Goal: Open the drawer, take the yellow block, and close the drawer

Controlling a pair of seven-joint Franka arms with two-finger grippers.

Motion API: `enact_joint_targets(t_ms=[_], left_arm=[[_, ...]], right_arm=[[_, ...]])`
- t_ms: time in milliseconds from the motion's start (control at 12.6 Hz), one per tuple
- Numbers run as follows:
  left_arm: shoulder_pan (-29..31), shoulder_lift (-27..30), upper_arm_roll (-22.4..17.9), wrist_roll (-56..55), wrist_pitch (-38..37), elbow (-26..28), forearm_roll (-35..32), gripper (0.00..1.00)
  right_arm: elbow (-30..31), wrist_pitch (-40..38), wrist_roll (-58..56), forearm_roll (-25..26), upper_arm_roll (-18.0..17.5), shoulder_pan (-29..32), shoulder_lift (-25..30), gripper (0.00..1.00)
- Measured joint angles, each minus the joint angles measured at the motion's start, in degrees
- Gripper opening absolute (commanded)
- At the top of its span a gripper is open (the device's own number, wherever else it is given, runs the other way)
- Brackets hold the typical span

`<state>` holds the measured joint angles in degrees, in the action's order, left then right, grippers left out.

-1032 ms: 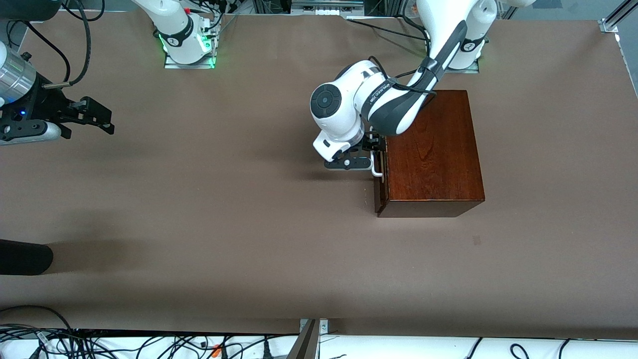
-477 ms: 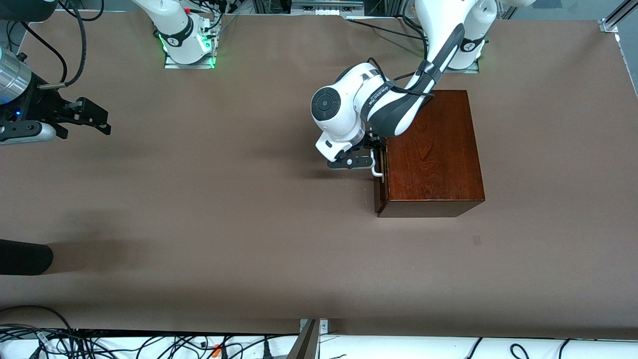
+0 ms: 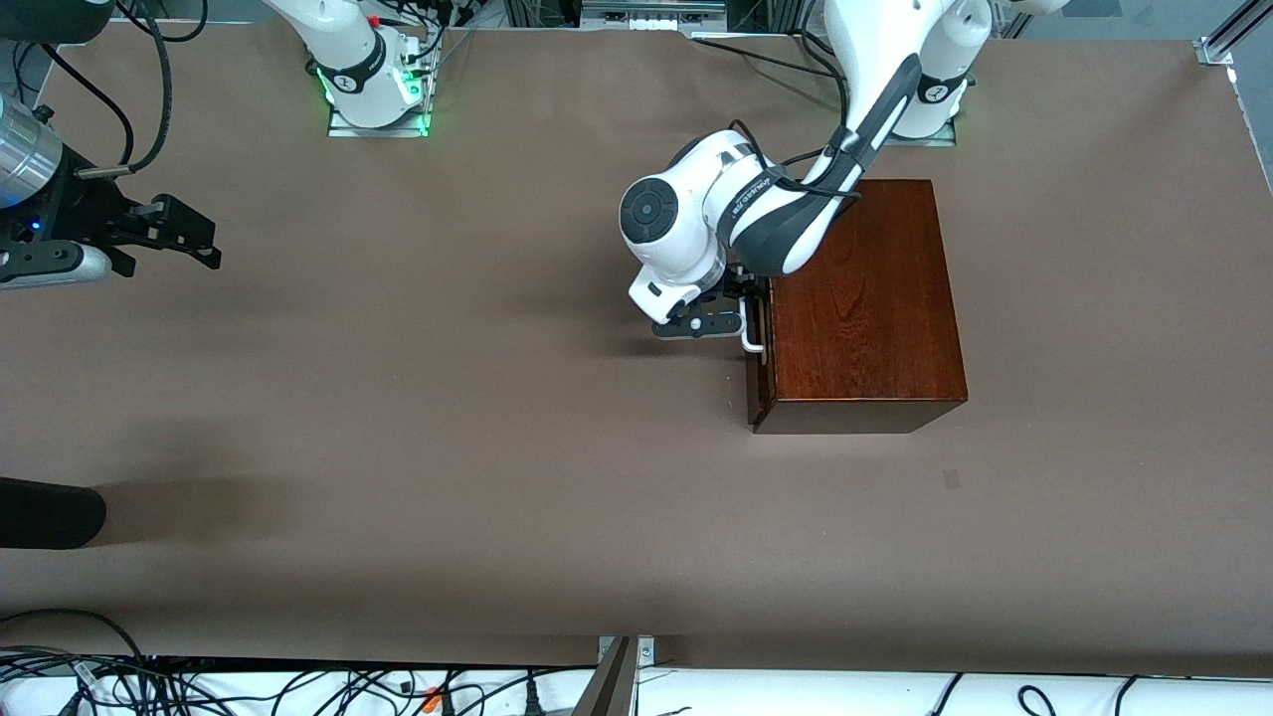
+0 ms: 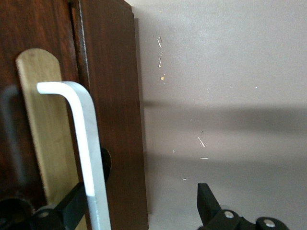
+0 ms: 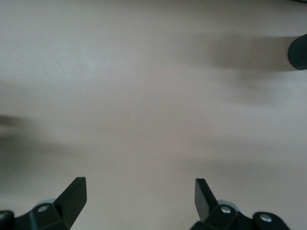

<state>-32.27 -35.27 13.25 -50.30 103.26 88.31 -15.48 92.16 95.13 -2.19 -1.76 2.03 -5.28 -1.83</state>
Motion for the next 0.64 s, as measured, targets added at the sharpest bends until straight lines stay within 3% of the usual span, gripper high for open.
enact_joint_targets(t_ms=[635], left_arm=[[0.0, -0.6, 0.02, -0.88, 1.49, 0.07, 0.0, 1.0]], right_arm=[[0.0, 0.0, 0.0, 0.0, 0.01, 0.0, 0.0, 1.0]])
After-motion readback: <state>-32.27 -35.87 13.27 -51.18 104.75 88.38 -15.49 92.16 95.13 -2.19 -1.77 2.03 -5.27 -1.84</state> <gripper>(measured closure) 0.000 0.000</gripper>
